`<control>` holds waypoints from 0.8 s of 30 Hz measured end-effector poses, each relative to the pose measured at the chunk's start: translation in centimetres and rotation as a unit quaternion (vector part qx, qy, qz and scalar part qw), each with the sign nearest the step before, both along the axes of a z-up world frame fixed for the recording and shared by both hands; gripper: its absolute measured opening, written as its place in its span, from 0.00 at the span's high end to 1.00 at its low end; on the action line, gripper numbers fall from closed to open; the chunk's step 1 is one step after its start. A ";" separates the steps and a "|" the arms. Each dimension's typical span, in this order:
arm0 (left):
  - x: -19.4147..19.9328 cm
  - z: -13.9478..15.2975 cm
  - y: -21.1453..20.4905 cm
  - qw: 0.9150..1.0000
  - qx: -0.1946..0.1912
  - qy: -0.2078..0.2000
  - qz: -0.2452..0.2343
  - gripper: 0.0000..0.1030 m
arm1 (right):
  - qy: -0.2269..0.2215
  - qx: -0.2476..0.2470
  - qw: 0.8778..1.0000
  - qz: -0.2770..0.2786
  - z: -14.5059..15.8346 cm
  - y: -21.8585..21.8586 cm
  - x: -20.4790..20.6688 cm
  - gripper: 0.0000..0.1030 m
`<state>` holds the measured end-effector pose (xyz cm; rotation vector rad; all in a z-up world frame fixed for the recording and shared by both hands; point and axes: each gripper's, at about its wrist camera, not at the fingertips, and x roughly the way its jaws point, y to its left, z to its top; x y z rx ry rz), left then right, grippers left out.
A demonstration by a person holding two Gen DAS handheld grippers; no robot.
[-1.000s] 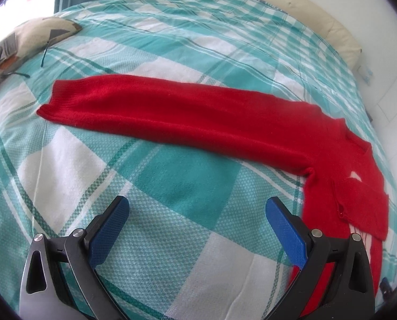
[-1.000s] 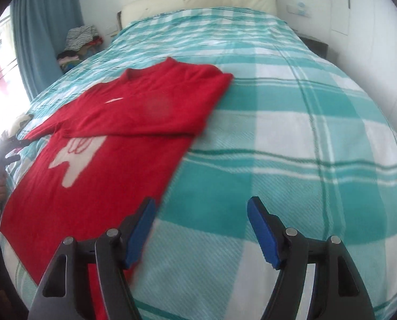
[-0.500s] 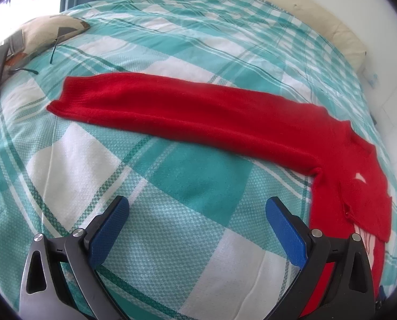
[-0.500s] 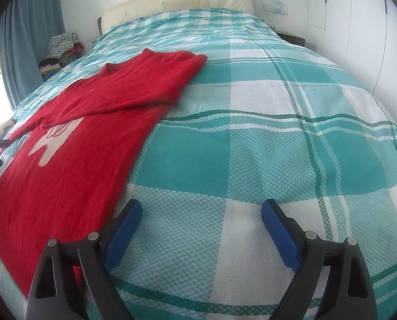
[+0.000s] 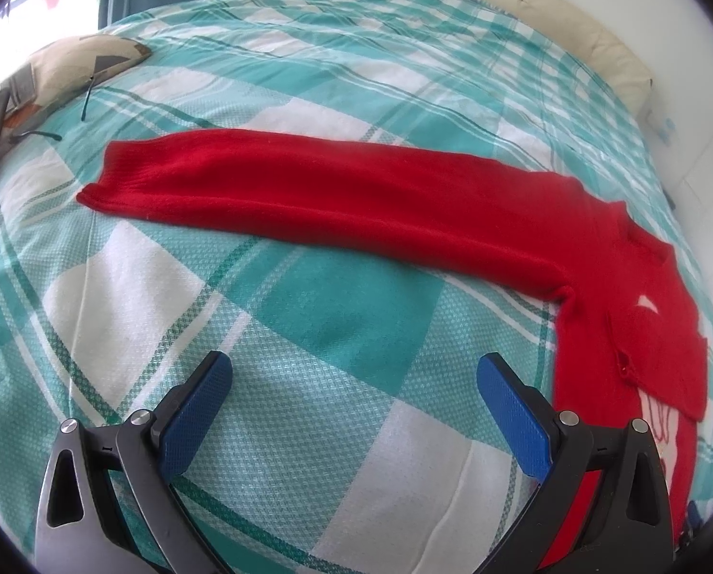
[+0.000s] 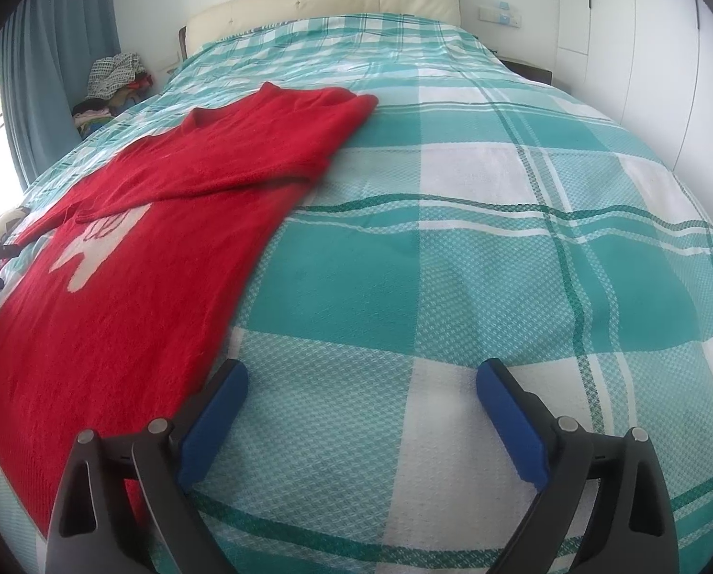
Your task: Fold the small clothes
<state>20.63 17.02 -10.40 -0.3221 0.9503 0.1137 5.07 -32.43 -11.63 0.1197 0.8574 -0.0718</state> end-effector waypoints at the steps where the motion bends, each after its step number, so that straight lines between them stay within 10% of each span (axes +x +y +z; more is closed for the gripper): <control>1: 0.0 0.0 0.0 1.000 0.001 0.000 0.000 0.01 | 0.000 0.000 1.000 0.000 0.0 0.0 0.0 0.07; 24: 0.0 0.0 -0.6 1.000 0.009 0.003 -0.008 0.01 | 0.000 0.000 1.000 0.000 0.0 0.0 0.0 0.07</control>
